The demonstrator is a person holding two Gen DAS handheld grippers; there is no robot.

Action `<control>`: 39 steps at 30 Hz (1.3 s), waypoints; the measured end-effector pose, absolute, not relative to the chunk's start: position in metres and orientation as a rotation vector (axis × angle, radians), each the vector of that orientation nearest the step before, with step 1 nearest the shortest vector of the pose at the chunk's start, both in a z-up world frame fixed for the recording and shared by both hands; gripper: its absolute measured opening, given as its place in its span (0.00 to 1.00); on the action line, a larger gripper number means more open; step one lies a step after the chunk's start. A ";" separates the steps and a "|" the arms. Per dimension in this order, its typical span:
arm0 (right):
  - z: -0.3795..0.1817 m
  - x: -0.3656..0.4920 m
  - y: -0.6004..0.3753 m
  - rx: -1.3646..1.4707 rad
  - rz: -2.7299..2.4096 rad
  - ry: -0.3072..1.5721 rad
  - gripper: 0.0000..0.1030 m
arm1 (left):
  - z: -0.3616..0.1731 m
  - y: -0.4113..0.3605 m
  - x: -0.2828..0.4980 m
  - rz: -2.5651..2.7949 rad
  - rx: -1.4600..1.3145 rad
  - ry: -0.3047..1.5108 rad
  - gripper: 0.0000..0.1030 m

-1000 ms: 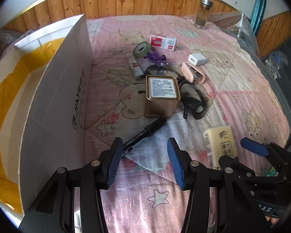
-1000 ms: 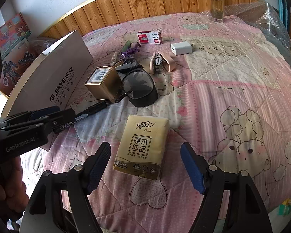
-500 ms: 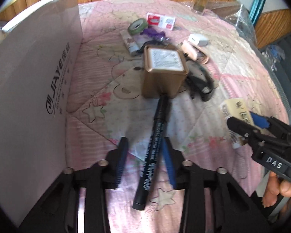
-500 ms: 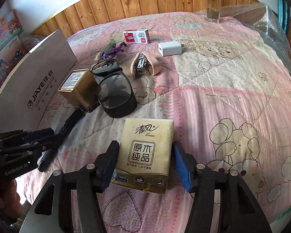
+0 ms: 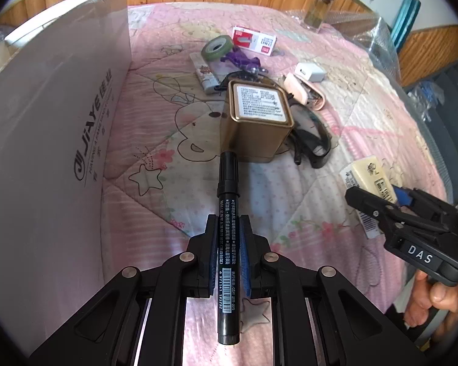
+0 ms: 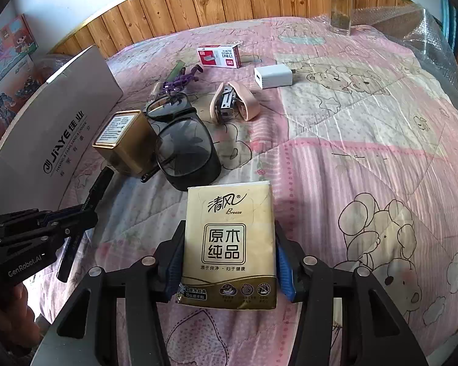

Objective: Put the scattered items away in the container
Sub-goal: 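Close the left tool on the black marker while the right tool grasps the tissue pack, then carry the marker in the left tool and tissue pack in the right tool over the box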

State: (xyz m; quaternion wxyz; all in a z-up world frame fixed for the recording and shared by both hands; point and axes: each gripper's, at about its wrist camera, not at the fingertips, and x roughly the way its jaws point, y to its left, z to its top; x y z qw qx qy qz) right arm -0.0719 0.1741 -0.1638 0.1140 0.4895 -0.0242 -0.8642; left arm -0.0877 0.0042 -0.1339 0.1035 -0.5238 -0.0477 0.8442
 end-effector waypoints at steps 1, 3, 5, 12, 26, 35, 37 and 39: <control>-0.162 -0.071 0.174 1.429 -2.533 -0.080 0.50 | -0.130 0.003 -0.086 2.490 -1.540 -0.156 0.13; -0.156 -0.069 0.173 1.409 -2.535 -0.089 0.50 | -0.123 0.002 -0.083 2.493 -1.523 -0.187 0.13; -0.151 -0.067 0.173 1.395 -2.534 -0.101 0.50 | -0.116 0.003 -0.082 2.501 -1.504 -0.203 0.13; -0.135 -0.057 0.171 1.346 -2.535 -0.121 0.50 | -0.089 -0.005 -0.072 2.555 -1.439 -0.255 0.13; -0.103 -0.038 0.162 1.239 -2.529 -0.104 0.50 | -0.049 -0.014 -0.051 2.649 -1.383 -0.288 0.13; -0.082 -0.031 0.144 1.167 -2.500 -0.077 0.50 | -0.025 -0.026 -0.045 2.715 -1.325 -0.314 0.13; -0.079 -0.029 0.140 1.154 -2.493 -0.065 0.50 | -0.022 -0.029 -0.044 2.723 -1.324 -0.323 0.13; -0.076 -0.029 0.136 1.144 -2.487 -0.059 0.50 | -0.020 -0.032 -0.042 2.730 -1.320 -0.331 0.13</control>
